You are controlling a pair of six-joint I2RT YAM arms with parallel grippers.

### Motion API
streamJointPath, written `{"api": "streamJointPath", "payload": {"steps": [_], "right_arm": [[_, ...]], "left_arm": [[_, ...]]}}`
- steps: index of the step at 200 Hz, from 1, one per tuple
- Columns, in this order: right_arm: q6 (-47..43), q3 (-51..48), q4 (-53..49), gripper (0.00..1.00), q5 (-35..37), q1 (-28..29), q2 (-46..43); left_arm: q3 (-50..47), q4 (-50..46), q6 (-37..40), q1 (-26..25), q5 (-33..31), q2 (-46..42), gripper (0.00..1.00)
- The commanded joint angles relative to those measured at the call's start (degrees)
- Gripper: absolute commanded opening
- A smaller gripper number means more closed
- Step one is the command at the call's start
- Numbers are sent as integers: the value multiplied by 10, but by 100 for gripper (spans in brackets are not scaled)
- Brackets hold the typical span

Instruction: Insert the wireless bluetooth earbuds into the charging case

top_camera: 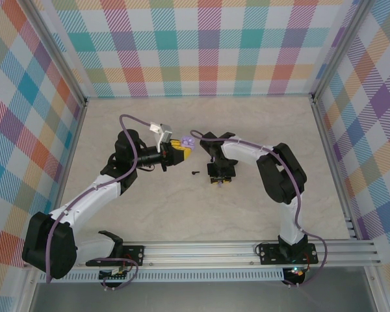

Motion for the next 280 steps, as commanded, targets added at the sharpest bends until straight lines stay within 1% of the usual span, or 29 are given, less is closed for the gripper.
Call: {"api": "streamJointPath", "payload": {"steps": [1,38,80,116,130,161,191,236,280], "right_arm": [[-13,-5,-26,30,1,5,19],[-14,-2,-34,26,5,6,27],[-10,-13,-21,22,8,4,6],[-7,-20,-6,22,0,-7,-9],[-14,-16,-7,25,0,-11,-10],[-34,-6,-22,35,-11,-11,-18],[-49,-3,-36,39,-26,-10,-26],[-54,12,-56,38,-10,-5,-16],[-48,24,-51,34,-11,-1,1]], "left_arm": [[4,13,2,5,4,0,0],[4,13,3,5,2,0,0],[3,13,1,5,1,1,0],[-1,10,1,5,-4,-1,0],[-1,9,0,5,-4,-1,0],[0,8,1,5,-6,-2,0],[0,8,1,5,-7,-1,0],[0,10,0,5,-7,0,0],[0,9,1,5,-7,-1,0]]}}
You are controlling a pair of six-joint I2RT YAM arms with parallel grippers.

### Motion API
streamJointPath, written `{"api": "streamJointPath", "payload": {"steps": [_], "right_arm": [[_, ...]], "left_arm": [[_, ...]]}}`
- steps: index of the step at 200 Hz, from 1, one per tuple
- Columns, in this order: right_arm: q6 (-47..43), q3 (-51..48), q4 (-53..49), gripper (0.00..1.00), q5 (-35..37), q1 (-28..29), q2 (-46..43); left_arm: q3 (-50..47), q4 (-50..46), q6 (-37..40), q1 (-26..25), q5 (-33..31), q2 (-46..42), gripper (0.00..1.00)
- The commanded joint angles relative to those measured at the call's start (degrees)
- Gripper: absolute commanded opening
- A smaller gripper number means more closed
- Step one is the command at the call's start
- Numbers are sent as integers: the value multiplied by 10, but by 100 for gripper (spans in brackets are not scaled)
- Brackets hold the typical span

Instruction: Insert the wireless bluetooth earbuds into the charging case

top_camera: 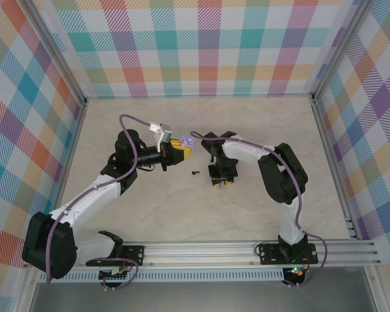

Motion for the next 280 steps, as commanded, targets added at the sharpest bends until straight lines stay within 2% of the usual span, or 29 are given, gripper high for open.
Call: {"api": "streamJointPath", "payload": {"steps": [1,146,225,280], "right_arm": [[-5,19,-15,34,2,6,8],[-1,29,-31,31,19,19,44],[12,14,-27,21,30,19,59],[22,-3,-3,18,27,13,27]], "left_arm": [[0,9,1,5,-1,-1,0],[2,5,4,5,-3,-2,0],[2,3,5,6,-3,-4,0],[-3,1,4,5,-5,-7,0]]}}
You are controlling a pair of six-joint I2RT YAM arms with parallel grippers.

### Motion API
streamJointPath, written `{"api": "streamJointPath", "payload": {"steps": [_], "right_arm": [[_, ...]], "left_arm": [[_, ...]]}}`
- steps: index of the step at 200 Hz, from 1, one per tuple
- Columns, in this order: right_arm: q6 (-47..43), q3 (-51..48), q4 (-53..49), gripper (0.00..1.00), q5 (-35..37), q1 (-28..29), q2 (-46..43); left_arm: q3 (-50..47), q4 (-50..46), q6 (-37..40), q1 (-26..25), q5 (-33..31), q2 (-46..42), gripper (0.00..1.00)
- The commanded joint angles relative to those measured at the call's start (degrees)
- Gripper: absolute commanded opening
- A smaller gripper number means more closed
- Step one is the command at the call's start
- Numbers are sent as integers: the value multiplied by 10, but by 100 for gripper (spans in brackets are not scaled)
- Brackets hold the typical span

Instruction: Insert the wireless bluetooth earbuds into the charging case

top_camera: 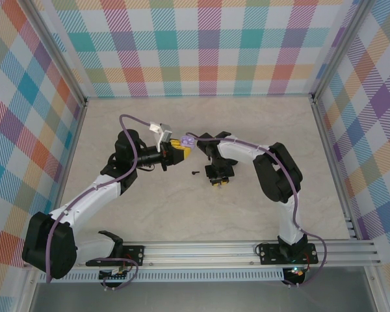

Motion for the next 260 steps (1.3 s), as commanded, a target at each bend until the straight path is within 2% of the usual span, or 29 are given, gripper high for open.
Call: {"api": "streamJointPath", "payload": {"steps": [1,72,158,201,242,260], "right_arm": [[15,-29,6,18,12,-2,-1],[21,-101,106,18,-55,-59,-97],[26,-226,255,18,-195,-151,-228],[28,-262,314,18,-265,-177,-290],[46,-274,378,17,-328,-182,-352],[57,-274,406,18,-347,-182,-375]], "left_arm": [[-2,2,4,5,0,-7,0],[-13,-3,2,2,-20,2,0],[-27,24,-56,-37,-149,101,0],[-37,77,-75,-58,-153,158,0],[-61,195,-103,-70,-125,194,0],[-56,215,-104,-78,-114,204,0]]}}
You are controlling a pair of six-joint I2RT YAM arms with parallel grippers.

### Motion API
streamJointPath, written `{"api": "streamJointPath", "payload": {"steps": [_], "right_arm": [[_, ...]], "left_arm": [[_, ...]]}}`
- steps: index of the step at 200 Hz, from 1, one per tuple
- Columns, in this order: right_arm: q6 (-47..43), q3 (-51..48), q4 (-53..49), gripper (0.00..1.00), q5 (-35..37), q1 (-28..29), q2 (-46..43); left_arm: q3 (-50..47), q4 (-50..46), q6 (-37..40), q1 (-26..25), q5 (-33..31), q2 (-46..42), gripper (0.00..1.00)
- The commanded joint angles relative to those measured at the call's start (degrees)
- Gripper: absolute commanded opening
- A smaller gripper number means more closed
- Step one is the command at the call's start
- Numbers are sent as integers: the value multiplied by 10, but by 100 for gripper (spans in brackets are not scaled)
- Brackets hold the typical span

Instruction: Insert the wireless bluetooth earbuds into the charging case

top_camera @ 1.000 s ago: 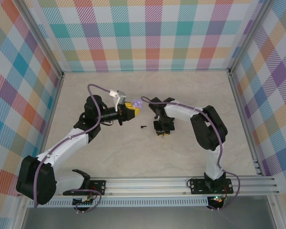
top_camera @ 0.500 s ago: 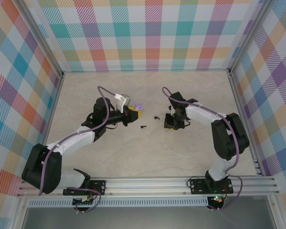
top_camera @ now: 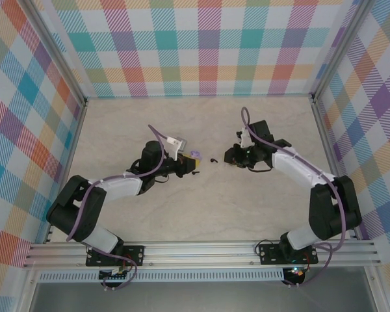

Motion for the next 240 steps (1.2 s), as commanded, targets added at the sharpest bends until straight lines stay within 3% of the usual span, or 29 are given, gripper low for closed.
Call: {"api": "streamJointPath", "payload": {"steps": [1,87,240], "right_arm": [[19,-5,66,18,-59,-1,-36],[54,-13,172,16,-81,-1,-122],[62,-34,226,20,-66,23,-194]], "left_arm": [[1,90,-17,-13,26,10,0],[10,180,-4,-45,69,8,0],[70,218,-27,-79,33,-16,0]]}}
